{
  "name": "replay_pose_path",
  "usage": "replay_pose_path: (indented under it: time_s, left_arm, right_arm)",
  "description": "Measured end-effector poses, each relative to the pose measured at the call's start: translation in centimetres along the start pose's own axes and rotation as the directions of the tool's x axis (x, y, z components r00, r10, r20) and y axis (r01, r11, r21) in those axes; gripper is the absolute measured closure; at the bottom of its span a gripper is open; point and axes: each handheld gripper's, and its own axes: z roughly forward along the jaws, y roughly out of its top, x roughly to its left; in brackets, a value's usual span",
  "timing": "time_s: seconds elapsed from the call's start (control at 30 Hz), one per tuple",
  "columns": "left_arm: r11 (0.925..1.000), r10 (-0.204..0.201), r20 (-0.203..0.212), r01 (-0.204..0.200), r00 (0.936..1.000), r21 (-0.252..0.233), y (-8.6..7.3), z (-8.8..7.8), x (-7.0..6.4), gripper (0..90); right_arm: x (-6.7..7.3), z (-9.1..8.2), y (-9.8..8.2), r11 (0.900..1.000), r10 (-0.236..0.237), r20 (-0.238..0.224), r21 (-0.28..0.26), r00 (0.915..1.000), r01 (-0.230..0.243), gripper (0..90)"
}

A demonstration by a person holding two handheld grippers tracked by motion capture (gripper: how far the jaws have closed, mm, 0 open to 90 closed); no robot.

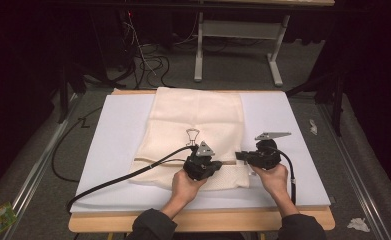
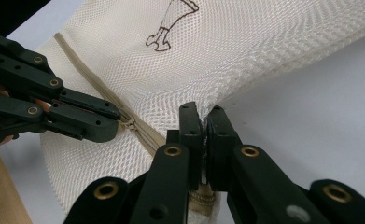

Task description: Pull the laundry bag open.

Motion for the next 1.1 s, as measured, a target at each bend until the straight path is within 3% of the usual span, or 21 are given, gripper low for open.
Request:
replay_pose_path:
  time_s: [1.0, 1.1]
  left_arm:
    - [1.0, -0.005, -0.017, 0.005, 0.9998, -0.004, -0.6, -1.3, 0.9, 87.4]
    - [0.9997, -0.02, -0.017, 0.02, 0.9996, -0.013, -0.7, -1.7, 1.2, 87.4]
  right_arm:
    - [-0.3, -0.1, 0.0, 1.0, 0.006, 0.006, 0.004, 1.0, -0.006, 88.4]
    - [-0.4, -0.2, -0.1, 1.0, 0.007, 0.007, 0.002, 1.0, -0.007, 88.5]
